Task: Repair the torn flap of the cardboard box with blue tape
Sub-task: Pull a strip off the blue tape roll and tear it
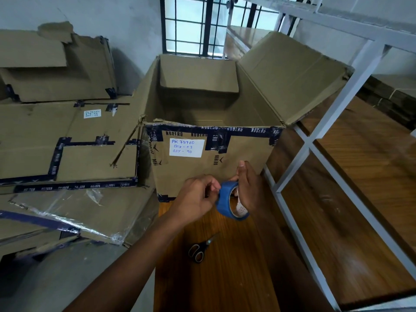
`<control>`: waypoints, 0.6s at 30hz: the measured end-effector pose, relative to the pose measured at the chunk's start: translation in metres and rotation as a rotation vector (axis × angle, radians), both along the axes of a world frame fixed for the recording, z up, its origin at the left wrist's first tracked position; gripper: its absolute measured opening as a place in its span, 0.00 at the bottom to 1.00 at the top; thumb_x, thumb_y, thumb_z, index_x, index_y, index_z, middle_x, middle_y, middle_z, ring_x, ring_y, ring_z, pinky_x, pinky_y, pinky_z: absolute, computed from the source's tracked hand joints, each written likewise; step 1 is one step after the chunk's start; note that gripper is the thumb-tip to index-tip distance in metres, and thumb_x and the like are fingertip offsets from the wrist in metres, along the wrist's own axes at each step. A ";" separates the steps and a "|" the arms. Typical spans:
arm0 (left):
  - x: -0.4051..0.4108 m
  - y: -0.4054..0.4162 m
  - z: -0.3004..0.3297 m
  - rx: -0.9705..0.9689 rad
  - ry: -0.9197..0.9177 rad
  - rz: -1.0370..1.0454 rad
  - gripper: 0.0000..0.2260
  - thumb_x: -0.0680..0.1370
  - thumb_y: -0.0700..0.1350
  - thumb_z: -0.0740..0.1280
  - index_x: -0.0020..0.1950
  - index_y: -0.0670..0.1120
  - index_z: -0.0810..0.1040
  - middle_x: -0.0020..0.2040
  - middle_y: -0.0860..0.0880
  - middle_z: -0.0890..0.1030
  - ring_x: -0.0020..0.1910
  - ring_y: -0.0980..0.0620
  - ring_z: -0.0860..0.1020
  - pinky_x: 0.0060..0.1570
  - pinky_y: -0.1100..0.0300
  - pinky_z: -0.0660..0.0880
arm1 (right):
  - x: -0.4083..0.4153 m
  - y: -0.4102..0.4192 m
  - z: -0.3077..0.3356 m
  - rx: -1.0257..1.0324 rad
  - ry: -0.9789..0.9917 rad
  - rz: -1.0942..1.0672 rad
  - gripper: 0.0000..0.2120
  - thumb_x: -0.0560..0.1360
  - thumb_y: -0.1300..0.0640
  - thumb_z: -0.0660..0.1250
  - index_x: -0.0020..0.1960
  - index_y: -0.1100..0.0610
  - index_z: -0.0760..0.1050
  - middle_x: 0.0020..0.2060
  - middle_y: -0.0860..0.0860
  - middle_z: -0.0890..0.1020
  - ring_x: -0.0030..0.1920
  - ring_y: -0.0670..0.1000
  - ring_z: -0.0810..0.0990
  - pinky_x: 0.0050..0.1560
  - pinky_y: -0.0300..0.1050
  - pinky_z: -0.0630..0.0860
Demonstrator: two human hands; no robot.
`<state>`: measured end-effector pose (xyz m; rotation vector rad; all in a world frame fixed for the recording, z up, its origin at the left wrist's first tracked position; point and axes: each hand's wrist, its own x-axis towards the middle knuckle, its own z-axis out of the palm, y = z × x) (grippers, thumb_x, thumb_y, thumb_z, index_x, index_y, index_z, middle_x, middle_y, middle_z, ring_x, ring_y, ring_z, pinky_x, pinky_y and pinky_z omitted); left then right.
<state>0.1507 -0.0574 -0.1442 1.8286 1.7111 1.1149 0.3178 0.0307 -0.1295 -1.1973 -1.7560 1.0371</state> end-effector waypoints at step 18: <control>-0.004 -0.002 -0.009 -0.134 -0.136 -0.114 0.09 0.82 0.44 0.72 0.60 0.55 0.80 0.55 0.58 0.81 0.53 0.60 0.79 0.56 0.58 0.79 | -0.001 0.003 -0.028 -0.339 0.002 -0.051 0.27 0.86 0.35 0.48 0.47 0.54 0.74 0.39 0.54 0.73 0.40 0.51 0.74 0.44 0.49 0.69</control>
